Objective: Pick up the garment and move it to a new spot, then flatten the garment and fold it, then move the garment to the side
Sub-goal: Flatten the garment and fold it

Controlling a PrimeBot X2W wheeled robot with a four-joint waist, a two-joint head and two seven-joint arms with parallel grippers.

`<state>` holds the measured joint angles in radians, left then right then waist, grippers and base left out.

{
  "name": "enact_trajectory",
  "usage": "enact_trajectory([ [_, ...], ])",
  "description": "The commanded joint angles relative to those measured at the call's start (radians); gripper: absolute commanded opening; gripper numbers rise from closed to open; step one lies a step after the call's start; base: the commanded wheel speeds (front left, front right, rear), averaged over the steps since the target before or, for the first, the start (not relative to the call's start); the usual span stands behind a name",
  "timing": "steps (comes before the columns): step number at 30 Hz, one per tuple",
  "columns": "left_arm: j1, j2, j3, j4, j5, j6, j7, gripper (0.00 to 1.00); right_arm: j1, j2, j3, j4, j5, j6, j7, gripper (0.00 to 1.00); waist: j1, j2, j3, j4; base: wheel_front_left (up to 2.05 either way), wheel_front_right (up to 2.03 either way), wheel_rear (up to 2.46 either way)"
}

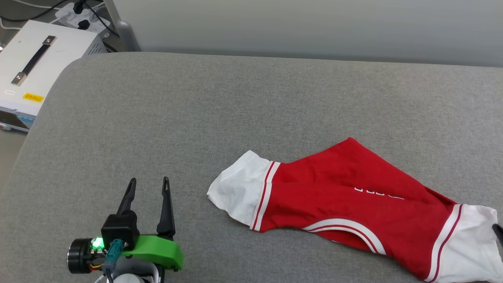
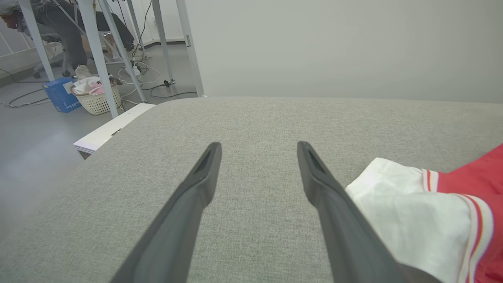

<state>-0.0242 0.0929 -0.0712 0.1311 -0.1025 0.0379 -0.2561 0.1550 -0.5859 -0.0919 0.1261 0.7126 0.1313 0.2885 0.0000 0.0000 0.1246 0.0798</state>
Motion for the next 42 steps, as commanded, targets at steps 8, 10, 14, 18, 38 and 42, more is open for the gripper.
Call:
enact_trajectory([
  [8,0.010,-0.009,-0.002,-0.024,0.025,-0.012,-0.006,1.00,-0.091,-0.079,-0.033,-0.217,-0.027,-0.001,0.028,1.00,0.0000,0.0000,-0.008,0.002,0.00,0.00,0.00],
  [10,0.006,-0.010,-0.006,-0.032,0.030,-0.015,-0.006,1.00,-0.136,-0.117,-0.010,-0.257,-0.018,-0.001,0.087,1.00,0.0000,0.0000,-0.003,0.005,0.00,0.00,0.00],
  [14,-0.006,-0.012,-0.020,-0.046,0.043,-0.023,-0.006,1.00,-0.228,-0.190,0.090,-0.284,0.021,-0.001,0.267,1.00,0.0000,0.0000,0.015,0.018,0.00,0.00,0.00],
  [18,-0.021,-0.015,-0.032,-0.053,0.049,-0.028,-0.006,1.00,-0.329,-0.222,0.206,-0.257,0.057,-0.001,0.472,1.00,0.0000,0.0000,0.038,0.033,0.00,0.00,0.00],
  [38,-0.101,-0.035,-0.061,-0.035,0.038,-0.026,-0.006,1.00,-0.544,-0.159,0.708,0.216,0.000,-0.001,0.549,1.00,0.0000,0.0000,0.161,0.105,0.00,0.00,0.00],
  [42,-0.093,-0.036,-0.053,-0.026,0.038,-0.022,-0.006,1.00,-0.568,-0.141,0.748,0.238,0.049,-0.001,0.470,0.00,0.0000,0.0000,0.139,0.090,0.00,0.00,0.00],
])
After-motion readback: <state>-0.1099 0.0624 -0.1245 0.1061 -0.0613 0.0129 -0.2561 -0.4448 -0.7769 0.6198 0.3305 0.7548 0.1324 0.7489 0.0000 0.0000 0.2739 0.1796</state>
